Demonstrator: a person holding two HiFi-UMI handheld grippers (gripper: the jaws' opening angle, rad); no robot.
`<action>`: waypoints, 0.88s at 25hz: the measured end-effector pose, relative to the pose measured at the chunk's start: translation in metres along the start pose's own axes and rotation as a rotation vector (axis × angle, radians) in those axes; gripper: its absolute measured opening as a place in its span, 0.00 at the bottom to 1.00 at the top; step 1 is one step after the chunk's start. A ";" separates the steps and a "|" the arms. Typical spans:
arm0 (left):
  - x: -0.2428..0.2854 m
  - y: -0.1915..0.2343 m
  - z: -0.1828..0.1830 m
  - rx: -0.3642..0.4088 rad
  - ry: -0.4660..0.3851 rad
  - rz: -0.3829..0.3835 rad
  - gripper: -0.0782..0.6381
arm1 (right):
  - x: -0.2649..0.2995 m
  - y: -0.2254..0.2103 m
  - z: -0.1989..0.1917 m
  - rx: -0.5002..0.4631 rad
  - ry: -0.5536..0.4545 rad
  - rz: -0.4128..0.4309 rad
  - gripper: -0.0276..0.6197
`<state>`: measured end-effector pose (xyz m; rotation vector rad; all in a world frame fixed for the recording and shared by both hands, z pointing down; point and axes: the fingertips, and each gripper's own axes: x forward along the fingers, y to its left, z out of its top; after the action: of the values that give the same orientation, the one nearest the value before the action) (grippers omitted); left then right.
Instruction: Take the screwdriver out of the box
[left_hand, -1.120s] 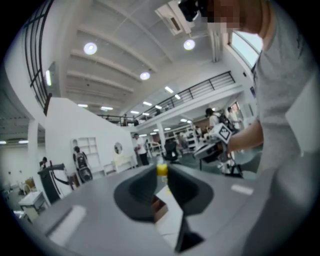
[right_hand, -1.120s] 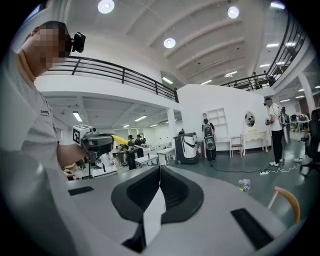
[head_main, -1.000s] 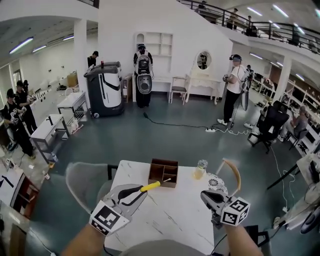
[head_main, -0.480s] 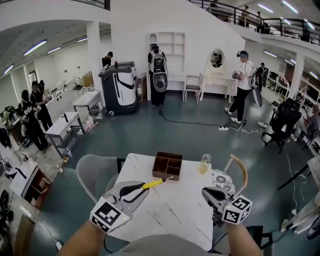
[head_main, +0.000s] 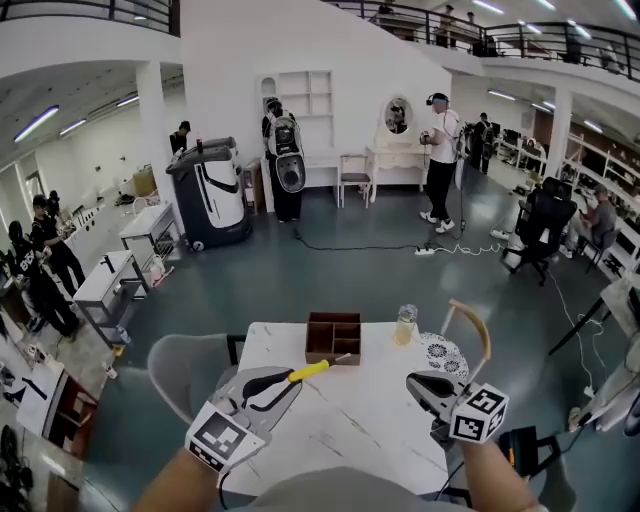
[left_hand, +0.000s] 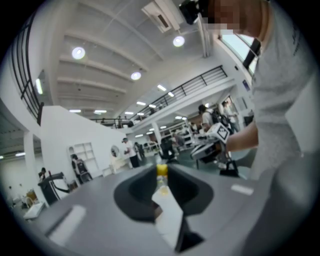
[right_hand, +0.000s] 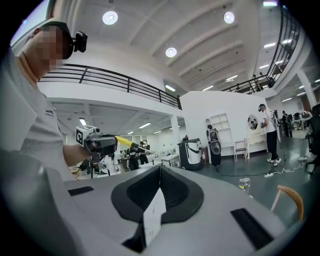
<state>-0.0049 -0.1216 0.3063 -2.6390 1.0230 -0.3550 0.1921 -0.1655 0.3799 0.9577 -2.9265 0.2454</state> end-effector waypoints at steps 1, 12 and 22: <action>-0.007 0.007 -0.003 0.001 -0.005 -0.003 0.21 | 0.007 0.005 0.000 0.002 0.000 -0.009 0.06; -0.087 0.075 -0.038 -0.059 -0.045 0.038 0.21 | 0.070 0.045 0.016 0.032 -0.035 -0.063 0.06; -0.095 0.079 -0.054 -0.102 -0.056 0.055 0.21 | 0.080 0.044 0.019 -0.007 -0.011 -0.080 0.05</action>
<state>-0.1393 -0.1224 0.3168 -2.6873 1.1210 -0.2209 0.1012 -0.1802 0.3631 1.0761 -2.8884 0.2268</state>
